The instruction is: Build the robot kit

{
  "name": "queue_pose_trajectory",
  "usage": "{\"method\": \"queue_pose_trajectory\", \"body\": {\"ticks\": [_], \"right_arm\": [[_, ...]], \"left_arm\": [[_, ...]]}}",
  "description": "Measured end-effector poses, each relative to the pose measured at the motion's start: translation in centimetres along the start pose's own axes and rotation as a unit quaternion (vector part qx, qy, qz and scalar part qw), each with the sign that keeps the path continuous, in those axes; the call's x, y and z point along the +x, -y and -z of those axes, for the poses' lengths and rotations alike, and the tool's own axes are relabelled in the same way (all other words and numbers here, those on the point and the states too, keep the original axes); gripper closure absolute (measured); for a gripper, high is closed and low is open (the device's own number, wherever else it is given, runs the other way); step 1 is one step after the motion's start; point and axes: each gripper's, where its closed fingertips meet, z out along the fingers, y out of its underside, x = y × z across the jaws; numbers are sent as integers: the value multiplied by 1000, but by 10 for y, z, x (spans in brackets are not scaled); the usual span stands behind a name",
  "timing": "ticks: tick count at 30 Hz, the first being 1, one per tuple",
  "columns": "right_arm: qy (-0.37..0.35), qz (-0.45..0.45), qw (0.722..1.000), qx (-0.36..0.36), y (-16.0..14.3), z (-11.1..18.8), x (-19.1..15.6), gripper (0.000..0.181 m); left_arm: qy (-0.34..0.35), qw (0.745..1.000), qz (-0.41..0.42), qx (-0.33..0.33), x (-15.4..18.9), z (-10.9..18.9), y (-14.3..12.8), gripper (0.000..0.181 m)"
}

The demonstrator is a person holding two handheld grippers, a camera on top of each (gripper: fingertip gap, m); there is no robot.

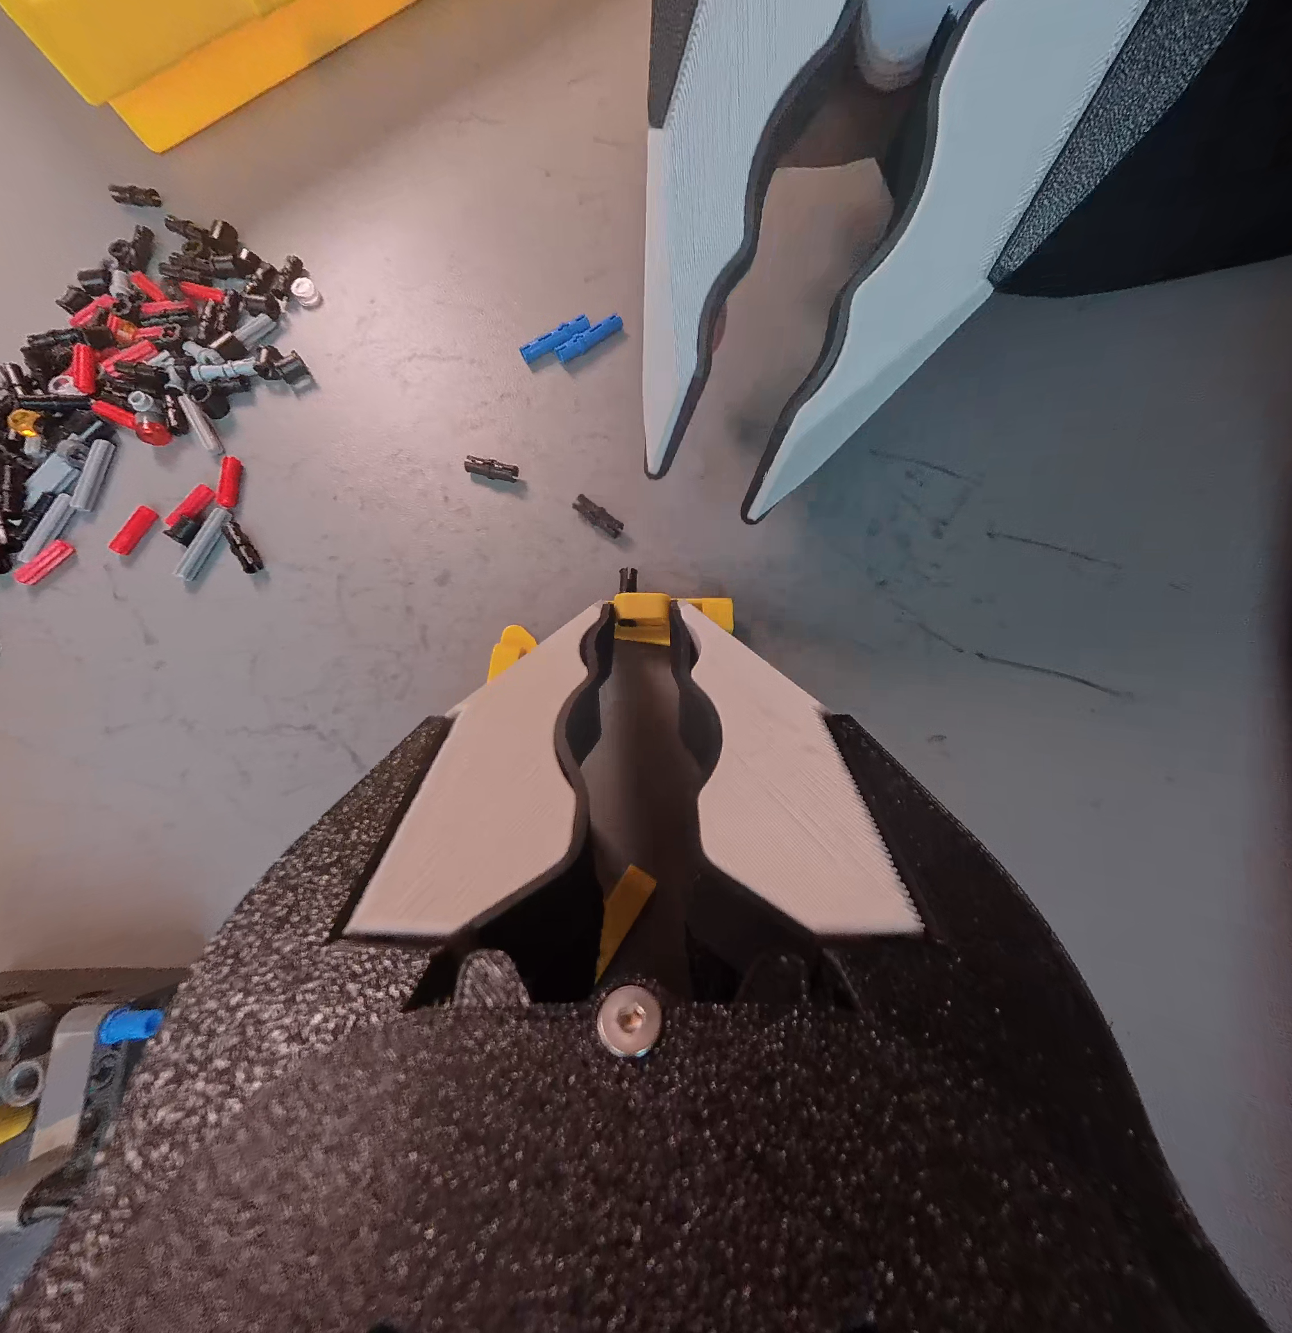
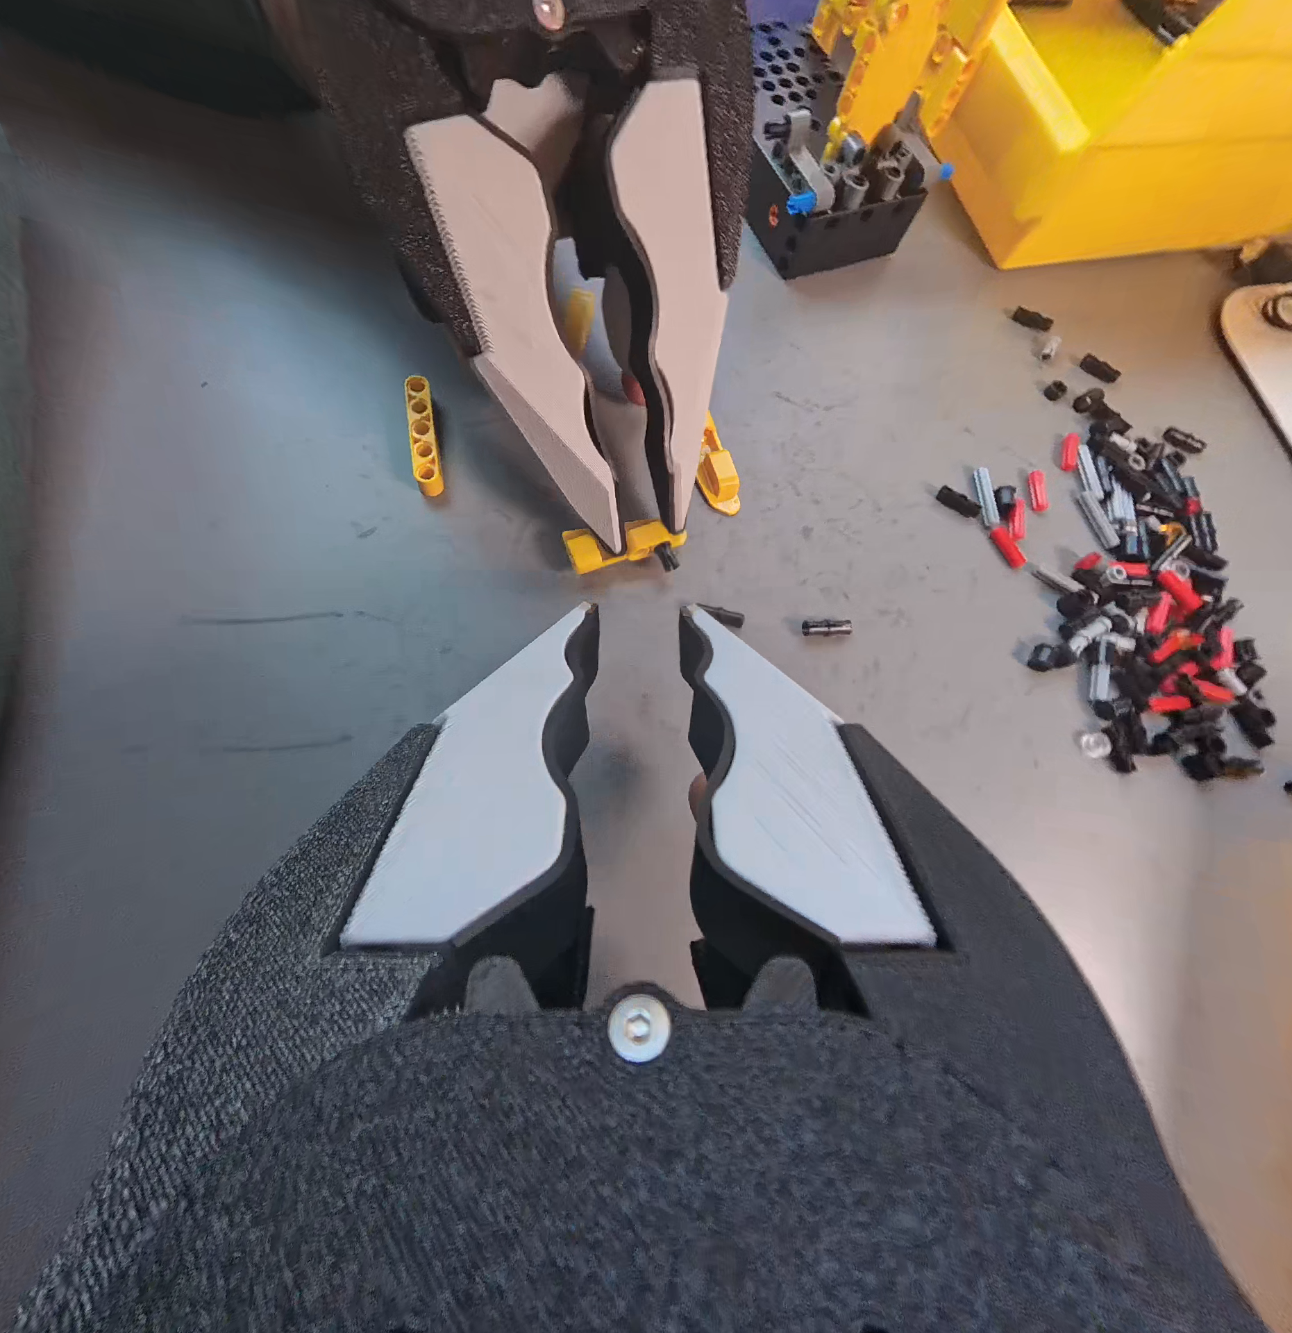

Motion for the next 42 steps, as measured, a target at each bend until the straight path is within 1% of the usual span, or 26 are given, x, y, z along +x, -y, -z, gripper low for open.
{"method": "queue_pose_trajectory", "body": {"ticks": [3, 6, 8, 10, 12, 14, 16, 20, 22, 23, 24, 25, 26, 27, 29, 31, 32, 35, 37, 39, 40, 42], "right_arm": [[2, -109, 994, 18, 9, 4, -3, 151], [-6, -207, 975, 76, 27, 8, 8, 137], [19, -267, 953, 144, 51, 14, 11, 136], [37, -297, 935, 190, 69, 17, 14, 140], [37, -290, 928, 231, 85, 23, 18, 152], [35, -260, 935, 240, 92, 26, 17, 158], [34, -221, 944, 242, 97, 27, 13, 171], [30, -149, 961, 230, 93, 33, 10, 173], [22, -106, 970, 218, 88, 35, 10, 174], [18, -83, 974, 211, 85, 37, 10, 174], [21, -63, 976, 206, 83, 39, 9, 174], [30, -44, 978, 202, 81, 41, 5, 174], [33, -25, 980, 194, 80, 42, 3, 174], [38, -4, 983, 182, 77, 41, 0, 174], [56, 25, 983, 170, 77, 39, -8, 174], [72, 42, 983, 165, 78, 36, -14, 174], [79, 45, 982, 163, 77, 35, -15, 174], [90, 26, 983, 160, 74, 31, -14, 175], [88, 13, 986, 143, 67, 23, -12, 174], [79, 18, 991, 104, 52, 15, -7, 173], [75, 22, 994, 77, 41, 12, -3, 166], [62, 25, 998, 2, 16, 3, 12, 163]], "left_arm": [[21, 998, 11, 52, -8, 10, 14, 167], [53, 987, 15, 154, -18, 33, 43, 167], [72, 972, 2, 223, -20, 53, 63, 167], [96, 958, -14, 270, -21, 68, 76, 167], [110, 950, -28, 292, -20, 75, 81, 167], [123, 943, -37, 307, -20, 81, 83, 167], [124, 940, -40, 316, -21, 85, 84, 167], [96, 937, -39, 335, -14, 89, 85, 169], [66, 937, -30, 342, -10, 90, 85, 171], [42, 939, -20, 341, -7, 90, 84, 169], [17, 941, -7, 337, -5, 89, 83, 162], [-5, 945, 8, 327, -5, 87, 80, 151], [-28, 948, 22, 315, -3, 84, 77, 144], [-56, 950, 31, 306, 1, 82, 75, 143], [-94, 949, 33, 299, 11, 81, 75, 149], [-111, 951, 13, 289, 21, 79, 74, 166], [-114, 952, 7, 283, 24, 78, 73, 171], [-109, 957, 1, 267, 24, 76, 69, 175], [-103, 967, -1, 232, 21, 71, 60, 175], [-86, 982, 1, 170, 13, 61, 42, 175], [-74, 988, 7, 135, 7, 56, 31, 175], [-60, 995, 31, 77, -1, 46, 12, 175]]}}
